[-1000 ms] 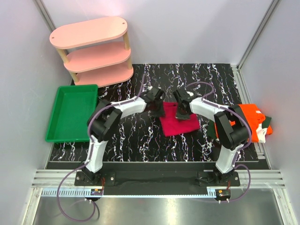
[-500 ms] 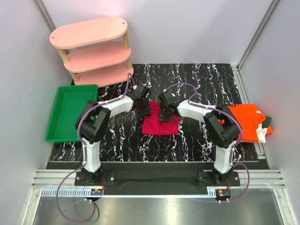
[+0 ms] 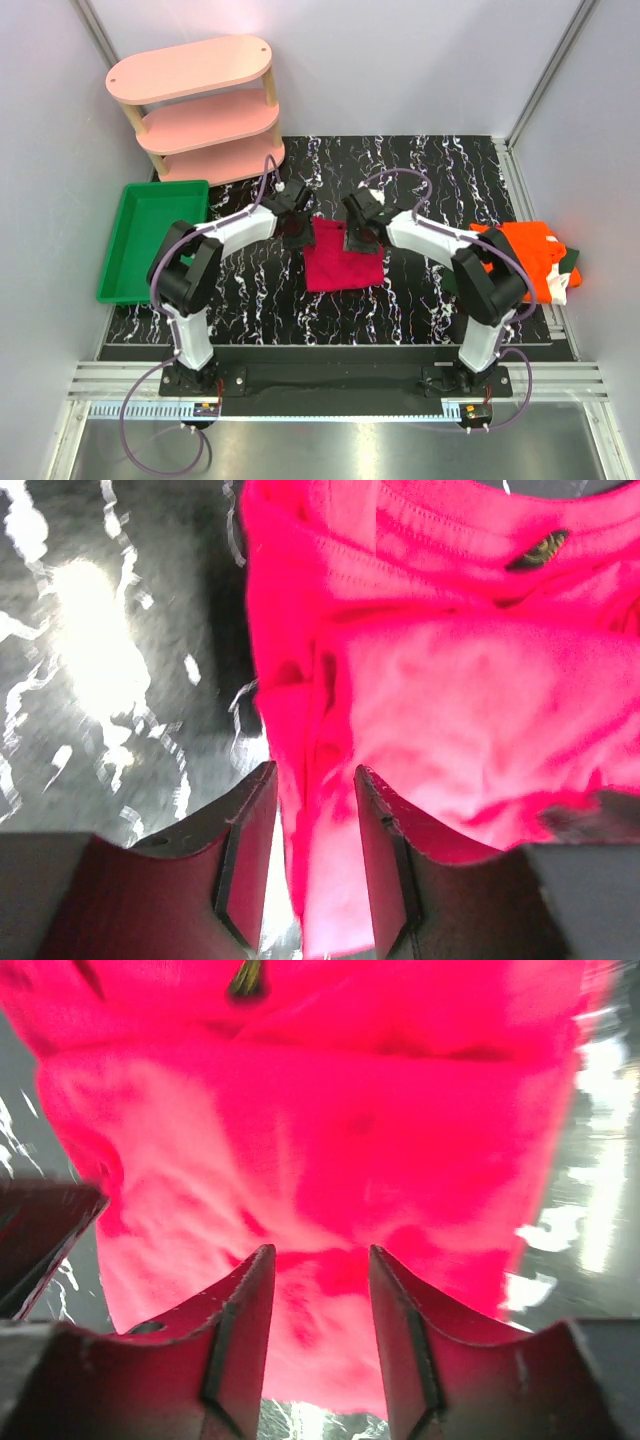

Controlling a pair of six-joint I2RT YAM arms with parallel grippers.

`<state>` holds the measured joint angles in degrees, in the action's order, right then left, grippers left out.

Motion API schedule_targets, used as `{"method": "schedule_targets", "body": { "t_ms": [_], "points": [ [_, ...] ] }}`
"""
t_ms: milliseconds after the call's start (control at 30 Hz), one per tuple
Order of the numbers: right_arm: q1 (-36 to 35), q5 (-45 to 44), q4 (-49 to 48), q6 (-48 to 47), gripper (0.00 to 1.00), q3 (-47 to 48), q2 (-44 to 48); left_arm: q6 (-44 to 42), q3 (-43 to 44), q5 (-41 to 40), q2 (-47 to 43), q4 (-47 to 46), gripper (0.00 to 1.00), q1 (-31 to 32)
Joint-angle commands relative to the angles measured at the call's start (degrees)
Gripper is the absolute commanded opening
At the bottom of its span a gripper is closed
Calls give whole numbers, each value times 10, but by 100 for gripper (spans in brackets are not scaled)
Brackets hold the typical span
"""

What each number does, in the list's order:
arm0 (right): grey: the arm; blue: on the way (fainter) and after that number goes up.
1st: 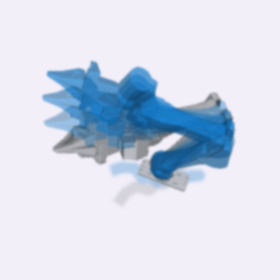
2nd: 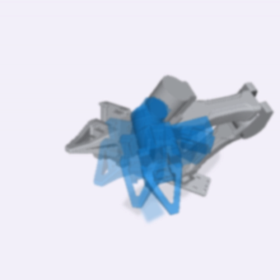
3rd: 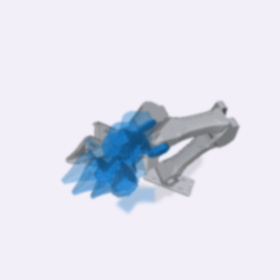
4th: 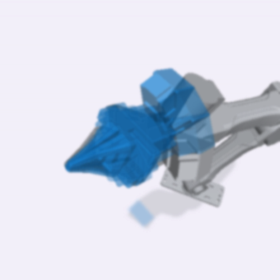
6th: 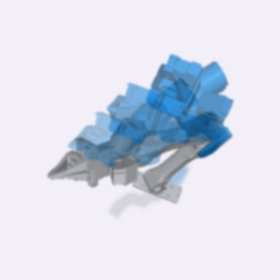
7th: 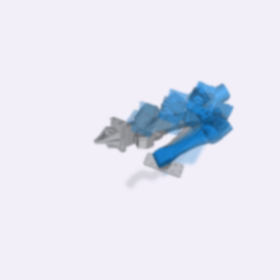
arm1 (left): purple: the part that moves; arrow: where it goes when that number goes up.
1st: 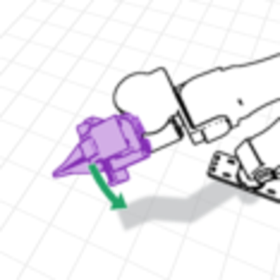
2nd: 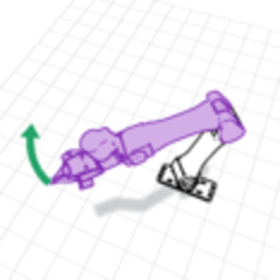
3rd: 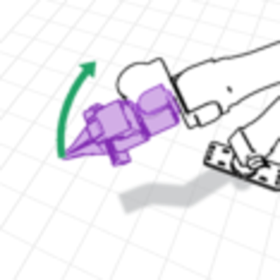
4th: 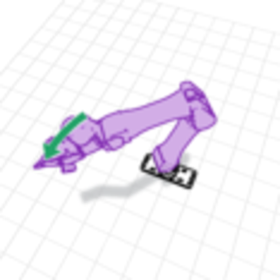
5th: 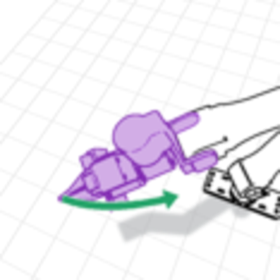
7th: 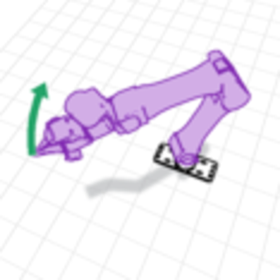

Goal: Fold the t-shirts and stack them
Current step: Smooth out wrinkles on the folded tshirt

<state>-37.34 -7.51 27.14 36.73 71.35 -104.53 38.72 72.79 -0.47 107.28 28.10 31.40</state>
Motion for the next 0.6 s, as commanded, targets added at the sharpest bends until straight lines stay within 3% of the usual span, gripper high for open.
{"method": "schedule_targets", "body": {
  "t_ms": [0, 200, 567],
  "points": [
    [12, -82, 42, 9, 52, -1, 91, -10, -8, -9, -64, 11, 42, -2],
    [13, -104, 42, 35, 53, -79, 142, -7, -10, 19, -68, 9, 41, 7],
    [14, -96, -19, 62, 52, -119, 86, 2, 12, 42, -16, 1, 40, 72]
  ]
}}
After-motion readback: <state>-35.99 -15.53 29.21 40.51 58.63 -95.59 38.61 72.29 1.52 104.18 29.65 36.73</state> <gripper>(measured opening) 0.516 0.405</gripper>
